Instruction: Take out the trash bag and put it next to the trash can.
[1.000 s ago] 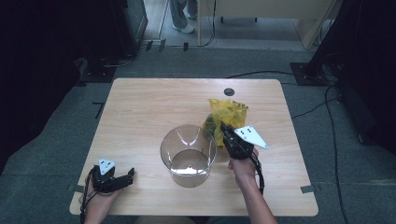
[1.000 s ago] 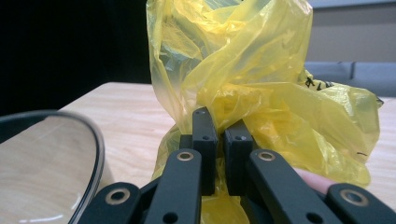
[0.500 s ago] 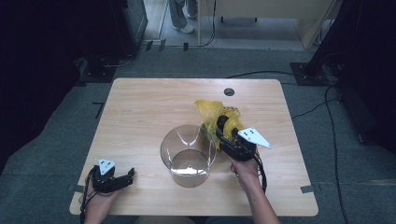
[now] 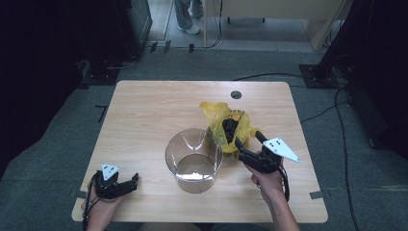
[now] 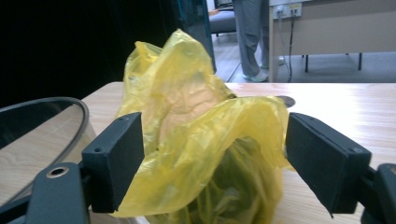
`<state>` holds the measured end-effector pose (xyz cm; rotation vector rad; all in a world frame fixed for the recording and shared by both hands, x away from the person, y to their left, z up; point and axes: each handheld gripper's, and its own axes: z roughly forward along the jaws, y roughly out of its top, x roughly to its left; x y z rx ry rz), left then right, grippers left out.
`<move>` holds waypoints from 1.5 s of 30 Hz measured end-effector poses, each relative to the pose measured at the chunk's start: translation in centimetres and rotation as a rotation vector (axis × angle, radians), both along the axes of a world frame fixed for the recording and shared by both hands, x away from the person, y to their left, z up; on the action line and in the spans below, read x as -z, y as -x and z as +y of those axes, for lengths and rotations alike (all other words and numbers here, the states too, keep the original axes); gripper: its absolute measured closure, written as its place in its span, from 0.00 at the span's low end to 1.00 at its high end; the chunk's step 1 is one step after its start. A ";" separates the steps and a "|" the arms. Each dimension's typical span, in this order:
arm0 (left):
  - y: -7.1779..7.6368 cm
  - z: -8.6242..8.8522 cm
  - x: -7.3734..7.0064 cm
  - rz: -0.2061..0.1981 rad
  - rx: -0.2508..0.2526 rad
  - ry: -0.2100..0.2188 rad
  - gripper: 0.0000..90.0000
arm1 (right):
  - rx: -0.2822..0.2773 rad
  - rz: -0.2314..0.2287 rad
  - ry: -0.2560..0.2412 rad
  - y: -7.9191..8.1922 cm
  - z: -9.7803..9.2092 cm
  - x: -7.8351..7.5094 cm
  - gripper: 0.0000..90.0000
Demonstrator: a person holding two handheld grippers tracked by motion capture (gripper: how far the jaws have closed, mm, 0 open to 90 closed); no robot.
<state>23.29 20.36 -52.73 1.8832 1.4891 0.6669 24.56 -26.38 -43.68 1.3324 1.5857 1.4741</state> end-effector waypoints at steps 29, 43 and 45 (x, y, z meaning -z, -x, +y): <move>0.0 0.0 0.0 0.001 -0.001 -0.001 0.11 | 0.188 0.136 0.094 3.7 -7.9 4.5 0.18; 0.0 0.0 0.0 0.002 -0.002 -0.001 0.11 | 0.288 0.254 0.115 5.5 -12.2 7.9 0.18; 0.0 0.0 0.0 0.002 -0.002 -0.001 0.11 | 0.302 0.270 0.122 5.7 -12.6 8.2 0.18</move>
